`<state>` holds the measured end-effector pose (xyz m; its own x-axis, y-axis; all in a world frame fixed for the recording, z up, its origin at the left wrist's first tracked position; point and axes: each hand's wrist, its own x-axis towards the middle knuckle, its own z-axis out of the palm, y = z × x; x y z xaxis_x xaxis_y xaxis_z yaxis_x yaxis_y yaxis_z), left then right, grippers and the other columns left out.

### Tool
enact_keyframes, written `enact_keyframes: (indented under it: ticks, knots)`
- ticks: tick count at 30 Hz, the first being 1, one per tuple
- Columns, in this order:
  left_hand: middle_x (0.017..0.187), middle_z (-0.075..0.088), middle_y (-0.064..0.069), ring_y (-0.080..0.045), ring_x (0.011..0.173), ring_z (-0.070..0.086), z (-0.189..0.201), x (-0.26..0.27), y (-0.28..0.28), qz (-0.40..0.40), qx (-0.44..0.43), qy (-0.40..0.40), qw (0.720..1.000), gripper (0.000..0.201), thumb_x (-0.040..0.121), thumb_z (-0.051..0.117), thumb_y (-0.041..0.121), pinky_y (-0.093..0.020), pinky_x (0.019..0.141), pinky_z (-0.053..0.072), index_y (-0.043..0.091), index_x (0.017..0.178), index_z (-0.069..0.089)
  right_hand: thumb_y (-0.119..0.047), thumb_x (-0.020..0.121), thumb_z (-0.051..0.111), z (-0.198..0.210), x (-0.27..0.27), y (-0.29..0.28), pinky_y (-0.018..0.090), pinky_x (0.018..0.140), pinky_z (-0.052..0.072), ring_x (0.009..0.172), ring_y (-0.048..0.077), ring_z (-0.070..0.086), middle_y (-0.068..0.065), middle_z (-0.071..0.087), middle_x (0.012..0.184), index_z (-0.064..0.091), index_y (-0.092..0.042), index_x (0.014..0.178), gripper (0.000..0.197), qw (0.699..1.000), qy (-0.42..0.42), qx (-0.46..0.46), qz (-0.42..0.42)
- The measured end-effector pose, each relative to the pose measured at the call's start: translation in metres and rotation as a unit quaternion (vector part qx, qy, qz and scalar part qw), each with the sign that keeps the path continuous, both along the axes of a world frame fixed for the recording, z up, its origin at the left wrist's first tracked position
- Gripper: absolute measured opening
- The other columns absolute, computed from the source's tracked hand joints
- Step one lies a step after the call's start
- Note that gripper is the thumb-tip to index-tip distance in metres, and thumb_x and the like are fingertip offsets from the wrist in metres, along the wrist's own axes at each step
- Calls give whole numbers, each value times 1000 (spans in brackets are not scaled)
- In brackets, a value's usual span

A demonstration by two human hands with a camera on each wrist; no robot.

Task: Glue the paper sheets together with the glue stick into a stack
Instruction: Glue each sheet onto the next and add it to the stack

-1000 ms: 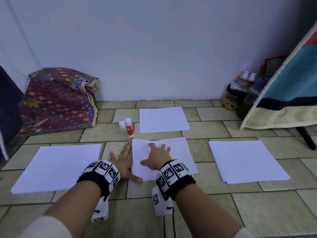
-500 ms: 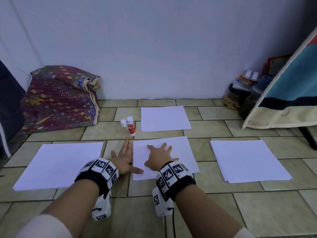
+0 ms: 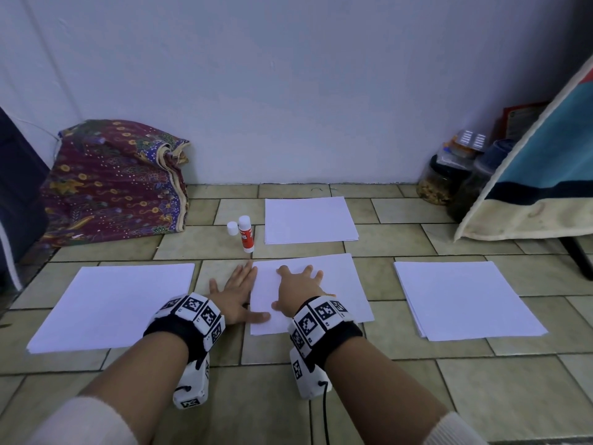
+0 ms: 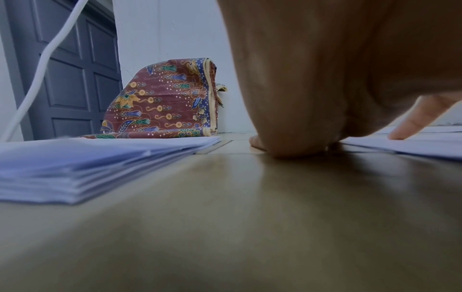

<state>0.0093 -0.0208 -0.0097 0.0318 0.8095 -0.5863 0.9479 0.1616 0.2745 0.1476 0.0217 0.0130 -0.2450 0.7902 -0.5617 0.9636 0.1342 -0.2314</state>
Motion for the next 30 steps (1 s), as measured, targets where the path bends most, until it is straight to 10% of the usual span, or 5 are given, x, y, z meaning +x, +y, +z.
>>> enact_keyframes:
  ticks: [8,17,30]
  knots:
    - [155,-33,0,-15,144,-27,-4,5,0,-24,8,103,994,127,76,64,65,-61,114,-4,11,148,-25,-28,90,64,-4,-11,8,69,109,17,143,47,-3,28,4,156,5,-27,150,84,999,-43,-9,30]
    - [159,-21,-3,-29,146,-20,-6,9,8,-53,20,210,976,132,68,62,77,-60,115,2,13,152,-17,-11,96,45,0,-13,2,61,114,12,148,18,6,-2,5,161,3,-21,154,72,978,18,50,202]
    - [158,-26,-2,-30,144,-25,1,8,3,-57,13,199,978,128,72,56,78,-60,113,-7,10,150,-20,-59,87,56,0,102,57,53,117,5,141,20,29,-10,25,157,15,-31,152,82,996,11,64,63]
